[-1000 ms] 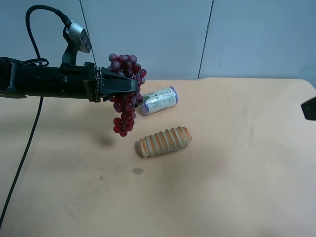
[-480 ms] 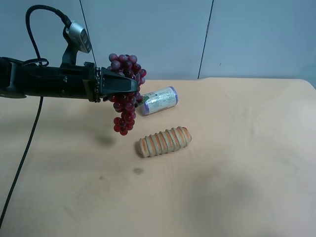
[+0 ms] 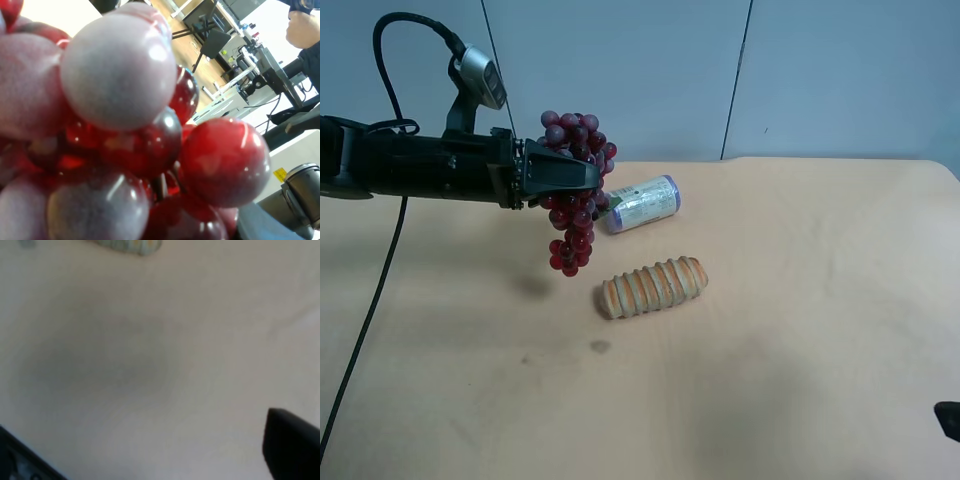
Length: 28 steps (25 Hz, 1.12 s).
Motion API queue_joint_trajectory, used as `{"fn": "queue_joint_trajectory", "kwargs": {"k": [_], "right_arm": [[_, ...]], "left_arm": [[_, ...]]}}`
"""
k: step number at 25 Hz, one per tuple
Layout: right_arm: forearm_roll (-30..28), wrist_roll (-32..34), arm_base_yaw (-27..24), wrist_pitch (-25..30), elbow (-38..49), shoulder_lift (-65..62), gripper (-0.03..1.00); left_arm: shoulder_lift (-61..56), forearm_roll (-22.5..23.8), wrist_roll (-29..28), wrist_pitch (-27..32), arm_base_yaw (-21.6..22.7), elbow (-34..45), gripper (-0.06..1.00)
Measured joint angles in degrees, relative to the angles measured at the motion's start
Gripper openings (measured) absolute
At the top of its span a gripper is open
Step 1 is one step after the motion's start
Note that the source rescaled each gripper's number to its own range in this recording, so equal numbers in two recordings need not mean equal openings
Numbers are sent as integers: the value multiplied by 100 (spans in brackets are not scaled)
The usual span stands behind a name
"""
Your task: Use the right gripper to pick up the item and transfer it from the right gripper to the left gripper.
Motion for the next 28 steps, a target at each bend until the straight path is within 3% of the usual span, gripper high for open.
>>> {"fn": "queue_joint_trajectory", "kwargs": {"k": [9,19,28], "right_arm": [[-326,489,-126,-4,0,-120,98],[-375,552,-1943,-6,0,-1311,98],[-374,521,-3081,0,0,-1836,98]], "left_arm": [[0,18,-21,0,0,0,1],[0,18,-40,0,0,0,0],[0,18,-134,0,0,0,0]]}}
